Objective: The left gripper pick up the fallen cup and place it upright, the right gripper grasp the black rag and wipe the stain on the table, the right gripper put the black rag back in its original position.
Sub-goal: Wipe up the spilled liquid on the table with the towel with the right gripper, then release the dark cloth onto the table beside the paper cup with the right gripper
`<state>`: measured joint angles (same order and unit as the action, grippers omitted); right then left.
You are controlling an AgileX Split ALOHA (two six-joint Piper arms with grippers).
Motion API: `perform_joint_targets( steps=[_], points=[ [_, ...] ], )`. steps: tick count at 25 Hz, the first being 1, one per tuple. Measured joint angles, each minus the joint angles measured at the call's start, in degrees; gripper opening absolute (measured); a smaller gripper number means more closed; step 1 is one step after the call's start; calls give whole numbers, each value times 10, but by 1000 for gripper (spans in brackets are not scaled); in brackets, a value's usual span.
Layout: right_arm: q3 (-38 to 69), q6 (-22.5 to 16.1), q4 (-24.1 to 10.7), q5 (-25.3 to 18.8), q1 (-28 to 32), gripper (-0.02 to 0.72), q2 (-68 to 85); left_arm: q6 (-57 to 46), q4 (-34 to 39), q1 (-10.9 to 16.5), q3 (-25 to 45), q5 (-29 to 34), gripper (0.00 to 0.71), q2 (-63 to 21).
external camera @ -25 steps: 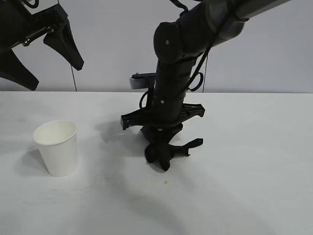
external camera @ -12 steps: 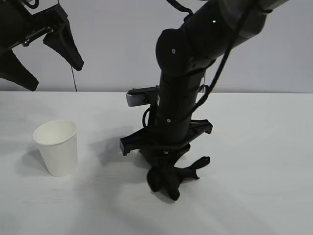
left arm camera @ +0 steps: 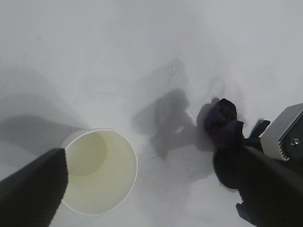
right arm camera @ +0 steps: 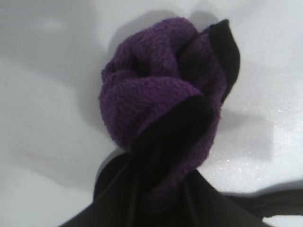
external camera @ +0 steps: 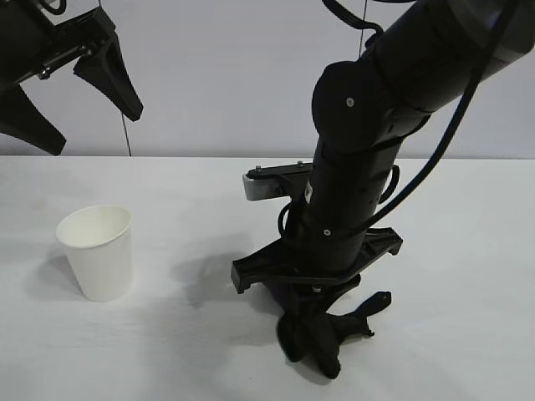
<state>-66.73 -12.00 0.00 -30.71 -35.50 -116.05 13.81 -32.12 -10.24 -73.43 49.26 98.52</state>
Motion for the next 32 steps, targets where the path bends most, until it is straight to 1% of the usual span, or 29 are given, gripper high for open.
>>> perform_joint_targets(
  steps=[3,6,9,15,19,20,21,23,24,25,26,28,32],
  points=[
    [-25,-14,0,-5,-1,115,-14,0,0,0,0,0,693,0],
    [-74,-23,0,-21,8,115,-38,0,0,0,0,0,693,0],
    [-104,-27,0,-35,37,115,-48,0,0,0,0,0,693,0],
    [-110,-23,-24,-77,112,115,-48,0,0,0,0,0,693,0],
    [-110,-18,-23,-87,130,115,-42,0,0,0,0,0,693,0],
    [-110,-18,-20,-88,130,132,-38,0,0,0,0,0,693,0],
    [-110,-18,-15,-88,130,183,-32,0,0,0,0,0,693,0],
    [-110,-18,0,-90,130,351,-17,0,0,0,0,-1,693,0],
    [-110,-17,0,-91,130,440,-9,0,0,0,0,-2,693,0],
    [-110,-17,0,-93,130,498,0,0,0,0,0,-4,693,0],
    [-110,-17,3,-96,130,530,11,0,0,0,0,-5,693,0],
    [-110,-17,11,-101,134,559,33,0,0,0,0,-7,693,0],
    [-110,-9,58,-115,164,570,87,0,0,0,0,-8,693,0]
  ],
)
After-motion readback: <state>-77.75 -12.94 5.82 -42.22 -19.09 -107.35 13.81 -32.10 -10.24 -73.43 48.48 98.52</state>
